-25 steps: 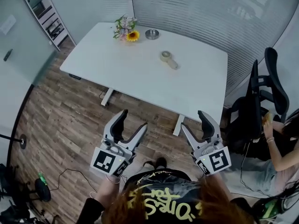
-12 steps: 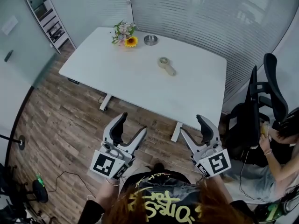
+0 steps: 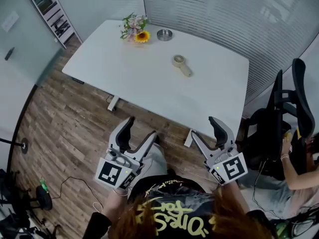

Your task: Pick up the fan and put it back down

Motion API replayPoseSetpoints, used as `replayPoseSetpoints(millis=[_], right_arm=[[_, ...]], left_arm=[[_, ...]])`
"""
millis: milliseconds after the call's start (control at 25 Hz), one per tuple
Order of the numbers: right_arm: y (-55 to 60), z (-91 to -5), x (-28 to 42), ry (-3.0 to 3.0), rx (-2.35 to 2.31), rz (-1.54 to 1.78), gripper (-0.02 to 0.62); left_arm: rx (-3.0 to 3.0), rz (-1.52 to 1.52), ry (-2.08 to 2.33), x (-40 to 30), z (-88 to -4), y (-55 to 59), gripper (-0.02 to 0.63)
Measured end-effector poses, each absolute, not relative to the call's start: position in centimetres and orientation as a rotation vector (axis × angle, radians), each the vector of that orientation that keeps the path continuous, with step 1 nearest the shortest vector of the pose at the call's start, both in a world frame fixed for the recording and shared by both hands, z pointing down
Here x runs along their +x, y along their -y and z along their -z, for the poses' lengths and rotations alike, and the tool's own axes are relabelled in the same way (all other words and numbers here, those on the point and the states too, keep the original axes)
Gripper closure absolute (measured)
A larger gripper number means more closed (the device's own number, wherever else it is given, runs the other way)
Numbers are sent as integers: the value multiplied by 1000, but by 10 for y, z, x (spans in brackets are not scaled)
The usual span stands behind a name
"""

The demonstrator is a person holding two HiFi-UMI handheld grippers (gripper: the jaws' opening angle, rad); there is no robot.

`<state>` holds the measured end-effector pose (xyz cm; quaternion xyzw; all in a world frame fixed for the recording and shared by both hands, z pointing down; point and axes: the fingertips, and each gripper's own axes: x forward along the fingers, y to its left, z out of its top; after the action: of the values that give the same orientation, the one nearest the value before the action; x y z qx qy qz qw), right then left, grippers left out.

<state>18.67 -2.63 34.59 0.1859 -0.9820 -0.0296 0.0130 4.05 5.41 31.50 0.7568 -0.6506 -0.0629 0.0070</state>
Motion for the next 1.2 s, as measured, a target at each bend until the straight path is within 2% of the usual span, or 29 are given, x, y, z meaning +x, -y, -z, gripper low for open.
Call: replayPoseSetpoints(millis=[1200], right_arm=[[231, -337, 42, 2951, 968, 84, 331]], left_arm=[[2645, 88, 1654, -107, -312, 191, 298]])
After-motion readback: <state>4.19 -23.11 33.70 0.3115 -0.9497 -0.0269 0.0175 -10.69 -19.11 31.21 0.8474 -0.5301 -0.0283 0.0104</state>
